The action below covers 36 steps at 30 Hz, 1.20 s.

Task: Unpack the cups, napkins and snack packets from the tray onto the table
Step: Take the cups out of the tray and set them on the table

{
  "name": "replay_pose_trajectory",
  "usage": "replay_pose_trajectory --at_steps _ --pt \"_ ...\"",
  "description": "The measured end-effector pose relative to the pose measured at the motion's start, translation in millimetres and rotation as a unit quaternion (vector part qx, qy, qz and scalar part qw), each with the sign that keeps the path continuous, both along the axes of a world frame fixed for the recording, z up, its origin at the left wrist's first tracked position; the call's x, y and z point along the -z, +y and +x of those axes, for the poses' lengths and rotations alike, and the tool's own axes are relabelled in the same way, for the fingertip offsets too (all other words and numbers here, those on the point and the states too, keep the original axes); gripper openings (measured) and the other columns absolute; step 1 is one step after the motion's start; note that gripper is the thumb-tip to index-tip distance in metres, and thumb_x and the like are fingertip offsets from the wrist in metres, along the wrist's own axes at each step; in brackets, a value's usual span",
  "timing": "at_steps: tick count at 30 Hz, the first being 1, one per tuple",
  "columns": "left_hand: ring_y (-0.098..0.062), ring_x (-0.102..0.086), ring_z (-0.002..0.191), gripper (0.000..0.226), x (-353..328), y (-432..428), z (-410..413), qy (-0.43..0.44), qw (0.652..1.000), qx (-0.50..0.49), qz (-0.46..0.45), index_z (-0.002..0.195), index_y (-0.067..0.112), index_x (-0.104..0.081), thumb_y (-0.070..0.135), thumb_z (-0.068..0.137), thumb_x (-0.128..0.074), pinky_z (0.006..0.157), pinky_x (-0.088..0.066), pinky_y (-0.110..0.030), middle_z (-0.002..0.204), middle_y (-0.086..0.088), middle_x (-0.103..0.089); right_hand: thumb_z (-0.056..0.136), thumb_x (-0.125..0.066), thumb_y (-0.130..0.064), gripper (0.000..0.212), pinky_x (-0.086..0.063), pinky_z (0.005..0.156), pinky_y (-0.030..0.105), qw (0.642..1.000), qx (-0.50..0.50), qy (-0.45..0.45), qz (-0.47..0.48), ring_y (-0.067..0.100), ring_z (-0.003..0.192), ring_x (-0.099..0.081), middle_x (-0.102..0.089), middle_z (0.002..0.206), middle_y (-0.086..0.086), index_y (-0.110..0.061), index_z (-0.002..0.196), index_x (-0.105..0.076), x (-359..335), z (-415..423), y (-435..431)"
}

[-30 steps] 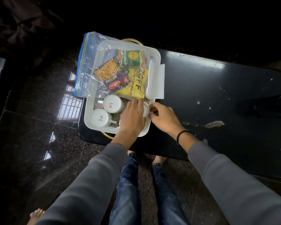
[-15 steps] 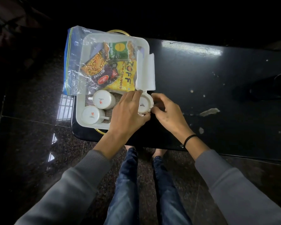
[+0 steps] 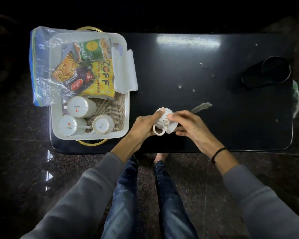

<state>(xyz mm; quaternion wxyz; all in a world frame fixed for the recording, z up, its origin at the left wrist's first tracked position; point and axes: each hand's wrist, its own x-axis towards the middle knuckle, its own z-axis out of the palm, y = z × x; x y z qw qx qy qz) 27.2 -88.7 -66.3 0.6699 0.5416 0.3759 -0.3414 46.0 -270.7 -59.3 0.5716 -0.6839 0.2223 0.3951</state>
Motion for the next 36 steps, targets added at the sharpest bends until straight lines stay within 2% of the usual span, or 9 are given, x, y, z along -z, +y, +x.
replay_pose_trajectory --at_steps 3,7,11,16,21,25,28,30,36 --pt "-0.037 -0.076 0.101 0.054 9.6 -17.0 -6.3 0.048 0.998 -0.025 0.022 0.11 -0.007 -0.074 0.045 0.094 -0.07 0.094 -0.061 -0.048 0.108 -0.026 -0.076 0.069 -0.078 -0.064 0.052 -0.065 0.078 0.034 0.992 -0.041 -0.003 -0.119 0.015 0.086 -0.078 -0.078 0.099 -0.002 -0.021 0.098 -0.069 2.8 -3.5 -1.2" --pt "-0.029 -0.078 0.092 0.037 17.0 -28.3 -12.5 0.061 0.996 -0.047 0.054 0.109 -0.001 -0.071 0.033 0.097 -0.068 0.082 -0.065 -0.039 0.114 -0.021 -0.073 0.066 -0.073 -0.07 0.061 -0.066 0.078 0.042 0.973 -0.055 -0.01 -0.224 0.019 0.083 -0.074 -0.071 0.102 0.005 -0.015 0.091 -0.062 2.6 -0.1 4.2" --pt "-0.021 -0.08 0.07 0.021 19.9 -27.7 -13.0 0.026 0.995 -0.026 0.098 0.097 0.012 -0.071 0.032 0.098 -0.067 0.056 -0.06 -0.021 0.106 -0.013 -0.073 0.072 -0.074 -0.065 0.059 -0.059 0.048 0.021 0.97 -0.057 -0.024 -0.235 0.018 0.08 -0.073 -0.066 0.11 0.008 -0.012 0.095 -0.063 3.1 6.6 12.9" --pt "-0.02 -0.079 0.064 0.026 22.6 -23.7 -12.3 0.008 0.992 -0.006 0.124 0.104 0.01 -0.07 0.034 0.1 -0.063 0.051 -0.057 -0.017 0.1 -0.016 -0.077 0.077 -0.074 -0.065 0.071 -0.052 0.038 0.017 0.962 -0.081 -0.035 -0.26 0.027 0.094 -0.071 -0.059 0.123 0.012 -0.004 0.112 -0.065 5.6 12.8 23.9" --pt "-0.018 -0.079 0.064 0.03 25.6 -24.1 -12.7 0.007 0.992 -0.001 0.126 0.113 0.007 -0.065 0.035 0.103 -0.059 0.054 -0.061 -0.022 0.099 -0.011 -0.073 0.079 -0.075 -0.064 0.073 -0.061 0.046 0.025 0.959 -0.086 -0.022 -0.27 0.03 0.094 -0.072 -0.058 0.128 0.014 -0.003 0.118 -0.065 4.5 15.3 25.7" --pt "-0.018 -0.078 0.067 0.03 23.3 -23.7 -12.2 0.004 0.991 0.007 0.131 0.114 0.008 -0.061 0.037 0.104 -0.056 0.051 -0.06 -0.022 0.095 -0.008 -0.071 0.084 -0.068 -0.068 0.072 -0.052 0.039 0.016 0.948 -0.128 -0.036 -0.289 0.03 0.086 -0.075 -0.059 0.127 0.015 -0.005 0.116 -0.064 2.1 15.9 21.4" --pt "-0.022 -0.078 0.077 0.037 16.9 -21.7 -13.4 0.004 0.986 0.048 0.162 0.117 0.008 -0.06 0.042 0.104 -0.053 0.061 -0.065 -0.032 0.096 -0.011 -0.073 0.088 -0.061 -0.069 0.065 -0.064 0.063 0.034 0.934 -0.173 -0.072 -0.306 0.03 0.085 -0.074 -0.067 0.112 0.015 -0.005 0.101 -0.065 -2.6 17.7 19.7" --pt "-0.024 -0.077 0.08 0.039 10.8 -17.3 -15.1 0.005 0.975 0.086 0.203 0.116 0.013 -0.059 0.049 0.102 -0.05 0.073 -0.066 -0.044 0.095 -0.011 -0.076 0.091 -0.058 -0.068 0.062 -0.063 0.077 0.046 0.923 -0.196 -0.096 -0.317 0.031 0.087 -0.072 -0.068 0.104 0.015 -0.006 0.093 -0.065 -7.5 17.0 20.5" --pt "-0.024 -0.075 0.086 0.032 -13.4 5.0 -18.8 -0.015 0.961 0.096 0.259 0.107 0.025 -0.059 0.054 0.099 -0.047 0.088 -0.06 -0.05 0.087 0.0 -0.077 0.096 -0.054 -0.061 0.049 -0.049 0.068 0.036 0.857 -0.271 -0.175 -0.402 0.032 0.093 -0.069 -0.071 0.097 0.008 -0.014 0.1 -0.067 -24.3 17.6 33.3"
